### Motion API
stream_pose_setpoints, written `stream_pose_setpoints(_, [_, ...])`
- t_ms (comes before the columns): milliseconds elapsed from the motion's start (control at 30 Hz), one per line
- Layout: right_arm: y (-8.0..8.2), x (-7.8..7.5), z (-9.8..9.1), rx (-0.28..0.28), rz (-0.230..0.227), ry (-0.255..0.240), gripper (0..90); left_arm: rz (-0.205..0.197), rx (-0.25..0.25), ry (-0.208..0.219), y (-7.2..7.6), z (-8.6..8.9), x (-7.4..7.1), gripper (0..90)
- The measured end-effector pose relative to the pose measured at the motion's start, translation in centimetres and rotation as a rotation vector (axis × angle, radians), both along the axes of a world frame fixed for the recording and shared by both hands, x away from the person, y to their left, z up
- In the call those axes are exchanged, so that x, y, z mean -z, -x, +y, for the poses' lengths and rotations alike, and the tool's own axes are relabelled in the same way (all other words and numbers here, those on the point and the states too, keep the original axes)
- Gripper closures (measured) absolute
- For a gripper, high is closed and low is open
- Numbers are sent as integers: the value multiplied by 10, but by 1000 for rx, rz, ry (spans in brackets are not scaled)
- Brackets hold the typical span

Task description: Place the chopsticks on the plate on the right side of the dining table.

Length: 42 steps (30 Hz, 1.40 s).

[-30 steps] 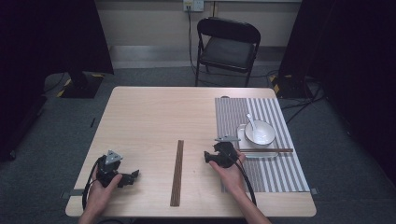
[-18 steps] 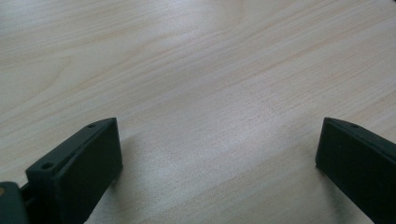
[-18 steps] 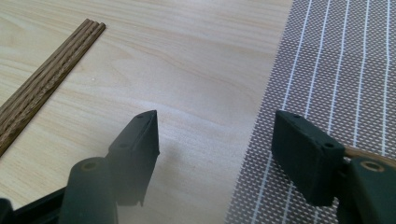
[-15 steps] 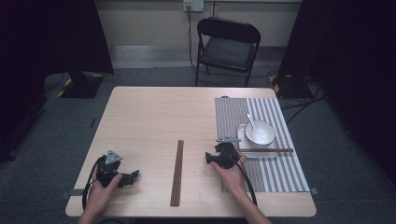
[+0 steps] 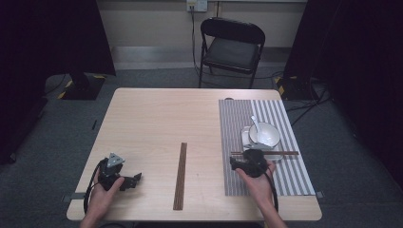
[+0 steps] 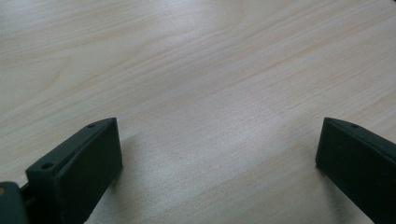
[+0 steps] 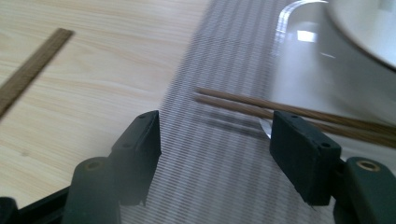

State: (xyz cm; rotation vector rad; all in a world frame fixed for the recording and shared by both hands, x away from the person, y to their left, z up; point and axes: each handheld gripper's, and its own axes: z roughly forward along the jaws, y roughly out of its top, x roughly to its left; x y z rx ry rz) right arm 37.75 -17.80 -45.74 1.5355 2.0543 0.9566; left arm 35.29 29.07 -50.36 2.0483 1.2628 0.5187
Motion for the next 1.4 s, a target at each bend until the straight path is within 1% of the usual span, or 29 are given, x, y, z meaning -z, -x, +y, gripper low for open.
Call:
stream_pose_setpoints(133, [5,1,-26,52,-2,10,322,0,0,0,0,0,0,0])
stream_pose_setpoints(200, [5,2,-39,83,-5,5,327,0,0,-1,0,0,0,0])
stream_pose_setpoints(233, [4,2,-46,96,-4,17,337,0,1,-1,0,0,0,0])
stream_pose_setpoints(267, [3,2,-50,108,-2,24,339,0,0,0,0,0,0,0])
stream_pose_setpoints(367, [-2,4,-61,138,3,24,339,0,0,0,0,0,0,0])
stream_pose_setpoints(433, [-6,6,-69,165,8,39,339,0,-1,0,0,0,0,0])
stream_pose_setpoints(533, [-10,9,-78,193,13,34,339,0,0,0,0,0,0,0])
stream_pose_setpoints(667, [-14,11,-85,216,20,35,337,0,1,0,0,0,0,0])
stream_pose_setpoints(733, [-14,12,-86,213,18,36,334,0,0,0,0,0,0,0])
stream_pose_setpoints(1000, [-20,17,-85,223,22,51,323,0,0,0,0,0,0,0])
stream_pose_setpoints(1167, [-22,17,-85,233,16,50,317,0,0,0,0,0,0,0])
stream_pose_setpoints(1300, [-23,17,-83,232,14,62,309,0,0,0,0,0,0,0])
stream_pose_setpoints(1400, [-22,17,-84,236,14,52,318,0,0,0,0,0,0,0])
